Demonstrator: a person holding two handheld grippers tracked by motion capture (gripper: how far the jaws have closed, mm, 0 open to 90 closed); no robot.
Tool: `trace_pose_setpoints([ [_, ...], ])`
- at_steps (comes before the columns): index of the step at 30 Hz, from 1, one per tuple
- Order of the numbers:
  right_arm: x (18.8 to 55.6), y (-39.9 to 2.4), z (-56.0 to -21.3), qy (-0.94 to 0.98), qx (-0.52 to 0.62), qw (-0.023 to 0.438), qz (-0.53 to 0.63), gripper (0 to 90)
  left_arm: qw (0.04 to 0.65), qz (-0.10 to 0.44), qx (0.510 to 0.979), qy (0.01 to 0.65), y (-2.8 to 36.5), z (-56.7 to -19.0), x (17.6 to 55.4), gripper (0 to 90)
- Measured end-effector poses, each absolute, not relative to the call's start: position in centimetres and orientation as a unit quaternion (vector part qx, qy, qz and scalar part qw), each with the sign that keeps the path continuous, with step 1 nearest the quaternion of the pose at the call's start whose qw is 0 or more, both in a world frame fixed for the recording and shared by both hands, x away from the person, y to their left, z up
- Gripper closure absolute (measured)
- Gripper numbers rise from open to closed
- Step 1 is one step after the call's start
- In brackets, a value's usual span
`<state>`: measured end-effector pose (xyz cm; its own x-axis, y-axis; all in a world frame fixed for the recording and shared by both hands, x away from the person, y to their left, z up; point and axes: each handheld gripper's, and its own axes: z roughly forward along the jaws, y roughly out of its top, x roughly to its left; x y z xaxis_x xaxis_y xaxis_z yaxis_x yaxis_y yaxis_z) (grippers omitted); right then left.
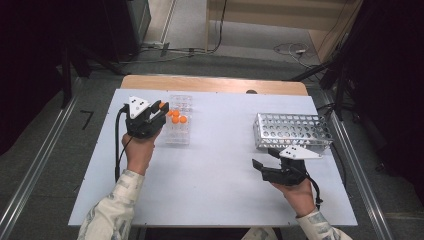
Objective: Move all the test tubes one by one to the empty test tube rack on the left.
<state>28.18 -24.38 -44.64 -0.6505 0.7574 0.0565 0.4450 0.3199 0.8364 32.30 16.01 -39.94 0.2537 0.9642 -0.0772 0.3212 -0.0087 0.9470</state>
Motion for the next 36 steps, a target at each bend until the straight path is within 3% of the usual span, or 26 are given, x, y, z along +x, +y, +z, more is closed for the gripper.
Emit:
trace_pose_setpoints([
  [6, 28.1, -24.3, -44.7, 0.794, 0.378, 0.175, 0.443, 25.5, 0.466, 0.339, 0.637, 0.512, 15.4, -41.5, 32.3, 69.6],
  [10, 28.2, -24.3, -44.7, 0.794, 0.380, 0.175, 0.441, 25.6, 0.463, 0.339, 0.638, 0.514, 15.2, -42.0, 32.2, 62.1],
  [19, 28.2, -24.5, -44.7, 0.793, 0.381, 0.177, 0.443, 25.6, 0.476, 0.339, 0.626, 0.517, 15.6, -42.0, 31.1, 59.1],
  [36, 28.4, -26.8, -44.9, 0.774, 0.413, 0.195, 0.439, 25.6, 0.475, 0.307, 0.632, 0.530, 16.5, -43.7, 27.0, 27.5],
])
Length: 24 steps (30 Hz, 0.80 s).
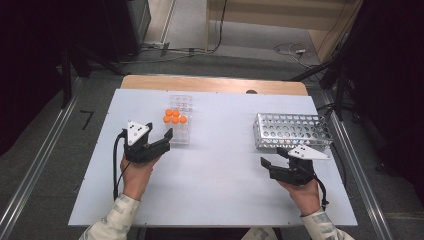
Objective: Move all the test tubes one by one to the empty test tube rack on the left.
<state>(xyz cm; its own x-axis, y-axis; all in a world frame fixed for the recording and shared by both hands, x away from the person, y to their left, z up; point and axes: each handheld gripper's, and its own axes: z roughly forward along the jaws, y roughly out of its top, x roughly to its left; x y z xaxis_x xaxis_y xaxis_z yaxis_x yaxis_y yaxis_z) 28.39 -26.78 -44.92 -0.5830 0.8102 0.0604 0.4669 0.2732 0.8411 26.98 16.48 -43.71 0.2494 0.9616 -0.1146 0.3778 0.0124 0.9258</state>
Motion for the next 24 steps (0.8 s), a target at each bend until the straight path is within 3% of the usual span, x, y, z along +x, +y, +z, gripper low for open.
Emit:
trace_pose_setpoints([
  [24, 26.5, -35.2, -45.6, 0.721, 0.491, 0.242, 0.425, 25.4, 0.435, 0.342, 0.615, 0.561, 21.2, -46.6, 21.3, 25.4],
])
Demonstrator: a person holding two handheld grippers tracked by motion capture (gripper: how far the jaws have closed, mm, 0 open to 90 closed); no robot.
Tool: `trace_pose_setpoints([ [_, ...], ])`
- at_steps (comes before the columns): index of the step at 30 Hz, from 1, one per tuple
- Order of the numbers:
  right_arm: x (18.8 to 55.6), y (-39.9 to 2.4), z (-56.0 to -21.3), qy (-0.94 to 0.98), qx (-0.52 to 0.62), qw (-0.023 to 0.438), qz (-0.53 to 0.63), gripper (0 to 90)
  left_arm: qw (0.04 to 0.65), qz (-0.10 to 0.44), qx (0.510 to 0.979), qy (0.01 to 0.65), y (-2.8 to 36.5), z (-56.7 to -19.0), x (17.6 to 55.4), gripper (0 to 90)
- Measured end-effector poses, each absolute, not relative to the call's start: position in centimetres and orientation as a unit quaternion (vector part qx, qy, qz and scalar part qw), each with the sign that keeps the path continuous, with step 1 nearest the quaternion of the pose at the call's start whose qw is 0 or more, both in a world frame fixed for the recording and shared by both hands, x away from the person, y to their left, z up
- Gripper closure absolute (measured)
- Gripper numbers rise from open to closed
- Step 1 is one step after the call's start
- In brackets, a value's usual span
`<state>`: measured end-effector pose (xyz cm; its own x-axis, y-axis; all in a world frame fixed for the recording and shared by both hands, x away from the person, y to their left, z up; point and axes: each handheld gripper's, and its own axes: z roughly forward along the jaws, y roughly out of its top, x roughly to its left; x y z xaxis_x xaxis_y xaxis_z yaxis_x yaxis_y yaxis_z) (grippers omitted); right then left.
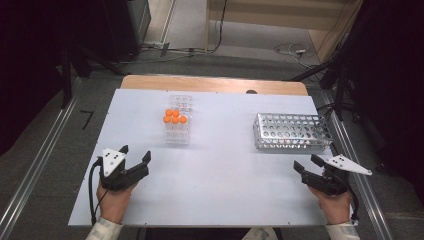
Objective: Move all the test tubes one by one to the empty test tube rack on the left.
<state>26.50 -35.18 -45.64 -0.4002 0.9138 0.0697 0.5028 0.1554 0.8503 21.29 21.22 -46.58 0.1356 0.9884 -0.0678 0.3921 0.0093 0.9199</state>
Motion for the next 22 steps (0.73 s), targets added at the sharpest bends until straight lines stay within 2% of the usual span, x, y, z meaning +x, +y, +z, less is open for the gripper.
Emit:
trace_pose_setpoints([
  [9, 25.9, -38.5, -46.3, 0.692, 0.531, 0.264, 0.412, 25.3, 0.420, 0.358, 0.589, 0.590, 24.2, -47.1, 20.2, 25.3],
  [22, 26.2, -39.6, -47.1, 0.680, 0.560, 0.272, 0.387, 23.9, 0.397, 0.361, 0.579, 0.614, 25.8, -48.4, 20.2, 25.3],
])
